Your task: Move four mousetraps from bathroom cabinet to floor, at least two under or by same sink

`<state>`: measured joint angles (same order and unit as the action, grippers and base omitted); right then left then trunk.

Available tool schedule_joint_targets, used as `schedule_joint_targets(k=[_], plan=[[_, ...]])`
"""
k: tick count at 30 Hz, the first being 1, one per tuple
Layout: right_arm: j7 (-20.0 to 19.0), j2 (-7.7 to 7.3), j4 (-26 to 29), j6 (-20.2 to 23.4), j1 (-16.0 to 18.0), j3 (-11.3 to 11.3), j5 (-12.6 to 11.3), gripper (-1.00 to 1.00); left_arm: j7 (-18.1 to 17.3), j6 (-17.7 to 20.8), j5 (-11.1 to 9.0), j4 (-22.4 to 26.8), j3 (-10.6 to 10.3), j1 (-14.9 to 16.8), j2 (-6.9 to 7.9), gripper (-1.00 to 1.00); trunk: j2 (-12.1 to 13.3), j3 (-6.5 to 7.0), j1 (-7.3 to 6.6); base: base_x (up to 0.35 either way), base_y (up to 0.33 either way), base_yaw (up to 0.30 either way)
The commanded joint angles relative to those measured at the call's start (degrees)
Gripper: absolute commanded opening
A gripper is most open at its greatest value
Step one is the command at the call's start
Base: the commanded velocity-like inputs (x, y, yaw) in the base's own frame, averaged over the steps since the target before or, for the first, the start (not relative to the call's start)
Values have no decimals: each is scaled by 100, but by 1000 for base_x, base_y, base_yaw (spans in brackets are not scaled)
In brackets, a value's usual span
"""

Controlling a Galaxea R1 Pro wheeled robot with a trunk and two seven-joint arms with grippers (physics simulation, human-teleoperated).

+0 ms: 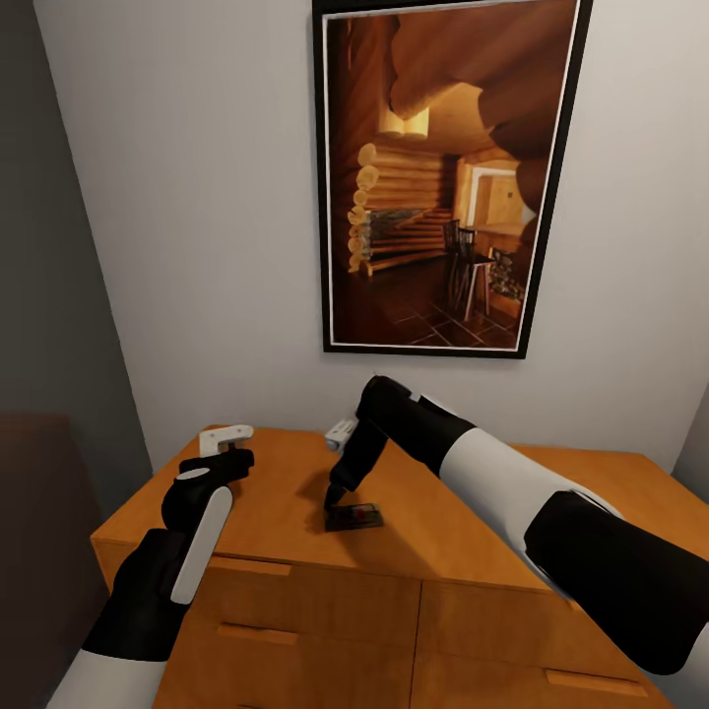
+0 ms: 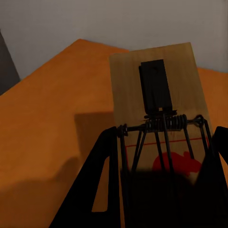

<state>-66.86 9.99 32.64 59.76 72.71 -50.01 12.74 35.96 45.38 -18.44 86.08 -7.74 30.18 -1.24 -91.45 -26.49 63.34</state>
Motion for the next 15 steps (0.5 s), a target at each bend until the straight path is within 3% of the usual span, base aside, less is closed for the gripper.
schedule_joint_targets(k=[1,8,15], plan=[[-53,1,-23,24,-7,-3,65,100,65,14,-52,4,-7,5,1,-100,-4,-7,0,0,0,0],[-54,1,-107,24,-385,-13,95,100,56,16,-53,-2,-1,5,1,-100,-4,-7,0,0,0,0],[-55,1,-86,24,-465,-17,96,100,52,46,-49,0,-3,5,3,-100,-4,-7,0,0,0,0]])
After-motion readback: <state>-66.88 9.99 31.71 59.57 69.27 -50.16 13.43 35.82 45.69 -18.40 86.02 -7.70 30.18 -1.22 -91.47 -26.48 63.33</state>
